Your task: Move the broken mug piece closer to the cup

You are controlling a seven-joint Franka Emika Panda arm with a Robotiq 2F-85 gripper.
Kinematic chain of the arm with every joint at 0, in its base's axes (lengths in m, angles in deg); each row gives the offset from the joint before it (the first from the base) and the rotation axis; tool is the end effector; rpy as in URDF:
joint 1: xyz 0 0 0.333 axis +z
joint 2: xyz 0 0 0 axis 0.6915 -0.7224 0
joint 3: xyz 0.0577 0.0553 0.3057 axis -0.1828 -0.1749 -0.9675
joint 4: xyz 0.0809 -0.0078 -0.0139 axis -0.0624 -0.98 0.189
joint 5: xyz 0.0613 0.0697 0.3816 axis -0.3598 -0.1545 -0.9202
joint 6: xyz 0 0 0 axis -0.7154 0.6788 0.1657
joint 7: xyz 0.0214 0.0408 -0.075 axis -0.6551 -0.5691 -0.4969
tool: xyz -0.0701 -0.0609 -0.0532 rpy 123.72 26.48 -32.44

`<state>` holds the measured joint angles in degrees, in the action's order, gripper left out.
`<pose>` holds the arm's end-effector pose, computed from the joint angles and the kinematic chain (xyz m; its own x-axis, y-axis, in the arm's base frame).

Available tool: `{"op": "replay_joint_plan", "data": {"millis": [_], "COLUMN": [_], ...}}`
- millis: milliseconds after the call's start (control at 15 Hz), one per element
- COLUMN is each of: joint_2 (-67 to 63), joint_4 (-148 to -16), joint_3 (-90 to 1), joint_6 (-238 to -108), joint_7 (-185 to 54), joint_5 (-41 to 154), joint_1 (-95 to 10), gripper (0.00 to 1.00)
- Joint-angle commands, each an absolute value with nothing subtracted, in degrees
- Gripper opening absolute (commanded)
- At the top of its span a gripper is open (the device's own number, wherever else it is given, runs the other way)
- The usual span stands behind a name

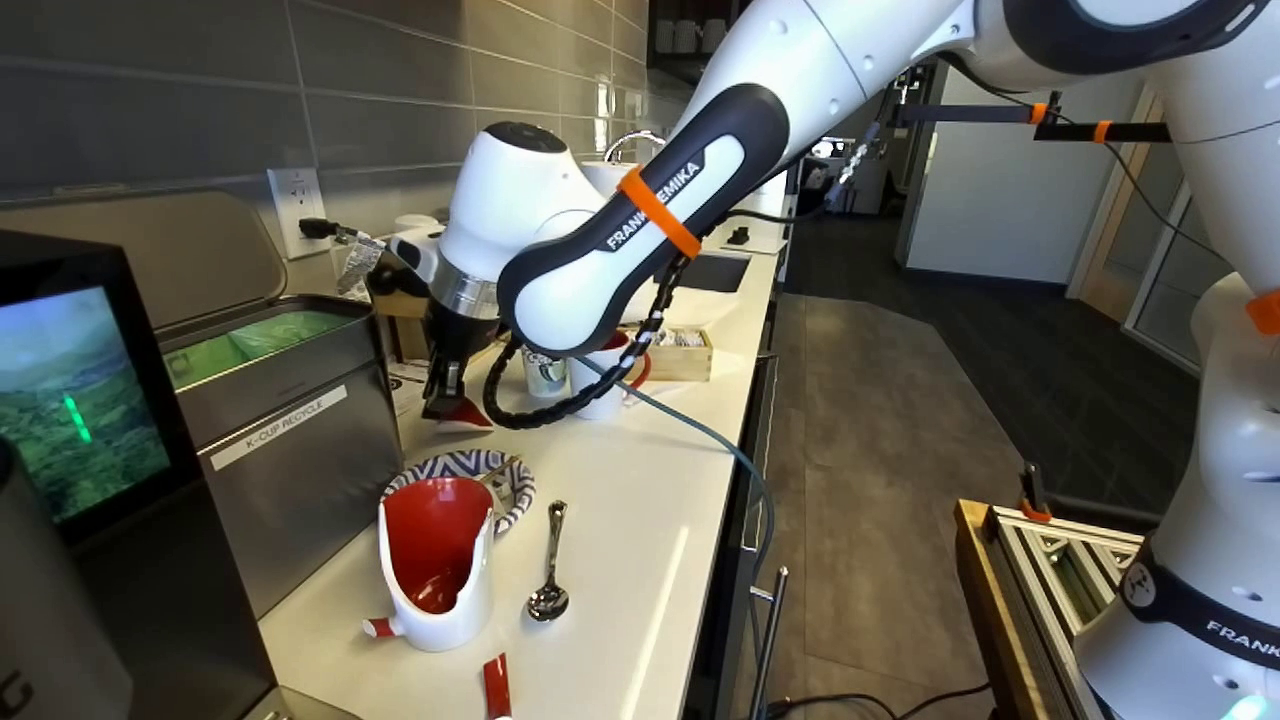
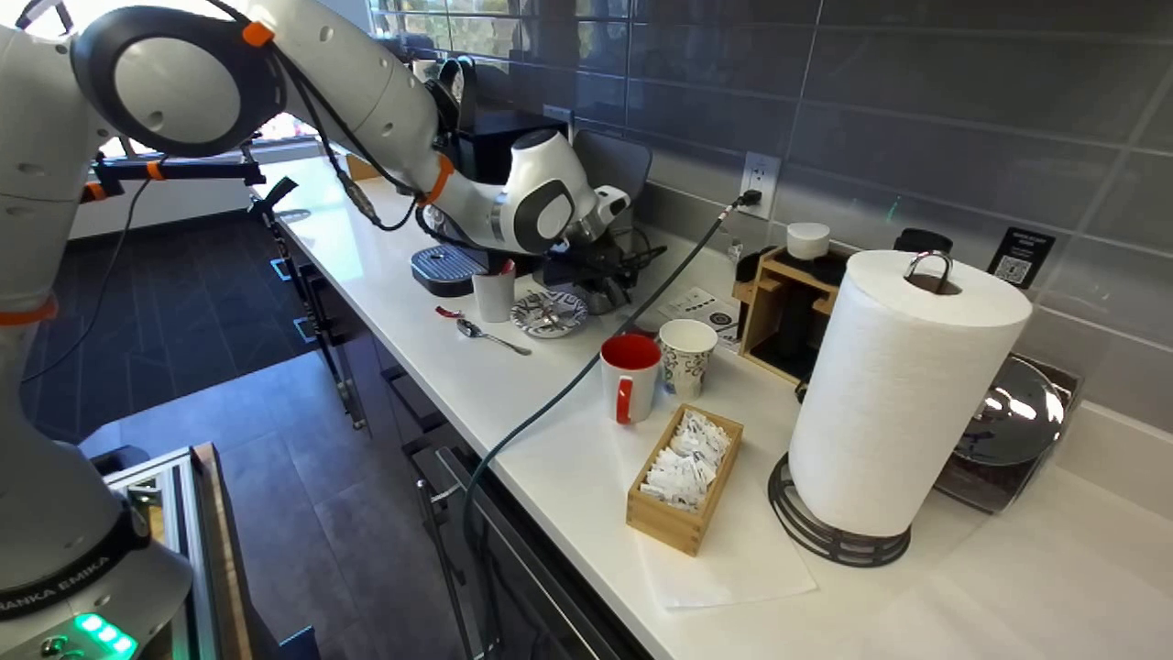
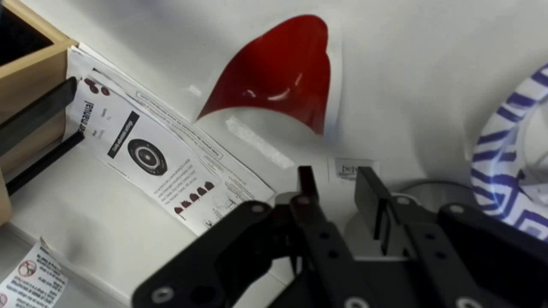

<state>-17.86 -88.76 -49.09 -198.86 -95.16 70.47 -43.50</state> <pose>0.7071 0.0245 0.3067 0.6828 0.6576 0.3184 0.5459 -0.7487 0.3760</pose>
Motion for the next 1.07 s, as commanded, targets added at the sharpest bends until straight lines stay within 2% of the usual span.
{"op": "replay_joint_plan", "data": {"millis": [0, 267, 333, 733, 867, 933, 1000], "joint_2": [-10.50, -0.11, 2.00, 17.85, 21.28, 16.45, 18.25], "joint_4": [-93.87, -99.73, -101.05, -114.36, -118.46, -111.90, -113.89], "joint_3": [-52.69, -52.30, -52.79, -51.69, -50.14, -50.19, -49.59], "joint_6": [-192.64, -177.55, -175.54, -179.32, -185.64, -180.24, -182.43], "joint_7": [-98.79, -103.75, -106.31, -121.51, -129.63, -122.88, -125.54], "joint_5": [69.53, 71.12, 70.03, 59.73, 53.03, 58.39, 56.39], "joint_1": [-45.44, -45.04, -45.51, -46.36, -45.72, -44.75, -44.65], "gripper": [0.64, 0.95, 0.99, 1.00, 0.99, 1.00, 1.00]}}
